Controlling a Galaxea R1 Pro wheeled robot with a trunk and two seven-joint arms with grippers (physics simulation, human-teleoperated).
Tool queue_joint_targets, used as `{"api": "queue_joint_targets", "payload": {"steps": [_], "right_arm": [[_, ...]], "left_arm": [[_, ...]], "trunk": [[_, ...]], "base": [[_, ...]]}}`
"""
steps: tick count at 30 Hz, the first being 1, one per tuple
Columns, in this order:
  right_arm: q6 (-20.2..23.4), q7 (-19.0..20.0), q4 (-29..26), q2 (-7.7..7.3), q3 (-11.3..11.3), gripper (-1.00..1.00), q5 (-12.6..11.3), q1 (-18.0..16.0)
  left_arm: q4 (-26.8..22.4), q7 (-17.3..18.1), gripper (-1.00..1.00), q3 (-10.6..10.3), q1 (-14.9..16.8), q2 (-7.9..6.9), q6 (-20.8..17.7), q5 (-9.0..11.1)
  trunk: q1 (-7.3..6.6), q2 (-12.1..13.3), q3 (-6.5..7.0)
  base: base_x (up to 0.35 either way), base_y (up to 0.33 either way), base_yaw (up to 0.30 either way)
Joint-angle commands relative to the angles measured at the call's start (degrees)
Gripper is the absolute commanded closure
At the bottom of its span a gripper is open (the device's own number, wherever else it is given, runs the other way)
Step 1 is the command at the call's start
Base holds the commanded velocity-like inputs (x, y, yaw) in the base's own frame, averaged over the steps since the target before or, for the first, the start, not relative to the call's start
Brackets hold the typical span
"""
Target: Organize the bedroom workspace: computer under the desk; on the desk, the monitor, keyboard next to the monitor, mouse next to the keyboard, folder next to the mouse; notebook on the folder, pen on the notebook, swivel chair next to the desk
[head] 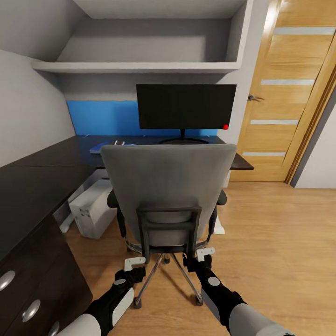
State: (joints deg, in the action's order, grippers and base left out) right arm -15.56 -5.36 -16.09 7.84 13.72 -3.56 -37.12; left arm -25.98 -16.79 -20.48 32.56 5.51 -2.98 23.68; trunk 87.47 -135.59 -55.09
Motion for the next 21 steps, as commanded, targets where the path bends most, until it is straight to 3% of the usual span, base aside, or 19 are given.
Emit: {"api": "queue_joint_targets", "payload": {"steps": [1, 6, 12, 21], "right_arm": [[-0.2, -0.4, 0.1, -0.02, 0.5, -1.00, -0.4, -0.1], [-0.2, -0.4, 0.1, -0.02, 0.5, -1.00, -0.3, -0.1], [-0.2, -0.3, 0.1, -0.02, 0.5, -1.00, -0.3, -0.1], [-0.2, -0.4, 0.1, -0.02, 0.5, -1.00, -0.3, -0.1]], "left_arm": [[-0.1, -0.5, -1.00, -0.4, 0.0, -0.06, -0.2, 0.3], [-0.1, -0.5, -1.00, -0.4, 0.0, -0.05, -0.3, 0.3], [-0.1, -0.5, -1.00, -0.4, 0.0, -0.06, -0.3, 0.3], [-0.1, -0.5, -1.00, -0.4, 0.0, -0.06, -0.3, 0.3]], "trunk": [[0.03, 0.0, -0.05], [0.03, 0.0, -0.05], [0.03, 0.0, -0.05], [0.03, 0.0, -0.05]], "base": [[0.328, 0.000, 0.000], [0.264, 0.000, 0.000], [0.034, 0.000, 0.000], [-0.210, 0.000, 0.000]]}}
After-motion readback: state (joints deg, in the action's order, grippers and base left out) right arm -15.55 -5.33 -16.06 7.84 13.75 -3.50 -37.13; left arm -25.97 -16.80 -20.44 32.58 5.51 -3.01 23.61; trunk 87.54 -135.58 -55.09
